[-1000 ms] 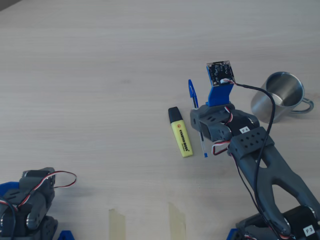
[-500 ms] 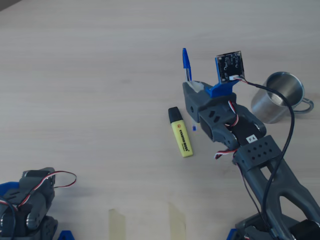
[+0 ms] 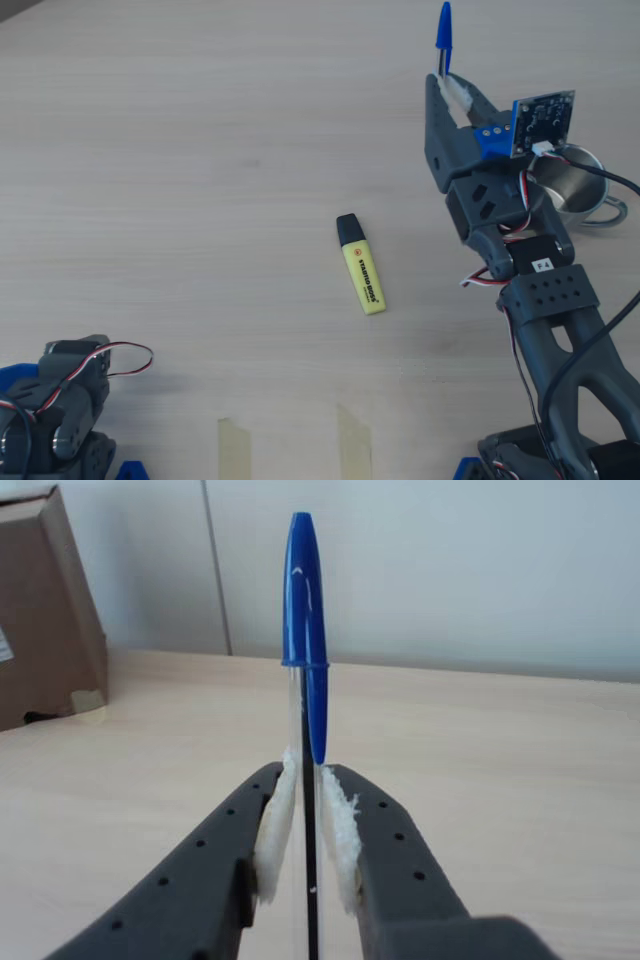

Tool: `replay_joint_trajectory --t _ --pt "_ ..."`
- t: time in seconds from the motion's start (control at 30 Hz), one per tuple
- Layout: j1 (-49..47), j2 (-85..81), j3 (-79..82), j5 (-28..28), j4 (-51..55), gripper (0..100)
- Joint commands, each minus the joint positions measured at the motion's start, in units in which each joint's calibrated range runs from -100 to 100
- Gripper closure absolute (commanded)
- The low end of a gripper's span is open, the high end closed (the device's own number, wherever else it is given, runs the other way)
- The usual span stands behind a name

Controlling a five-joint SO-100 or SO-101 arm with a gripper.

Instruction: Grab the blue pen and put it in the silver cup.

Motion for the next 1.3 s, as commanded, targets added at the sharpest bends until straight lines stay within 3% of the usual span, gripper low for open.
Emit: replay_joint_trajectory --t 0.0,0.2,1.27 --pt "2.9 -2.9 -0.6 1.4 -6.1 98" --pt "6.5 -6.1 0.1 2.6 -13.0 98" --pt "18.1 -9.5 6.3 2.6 -12.9 98"
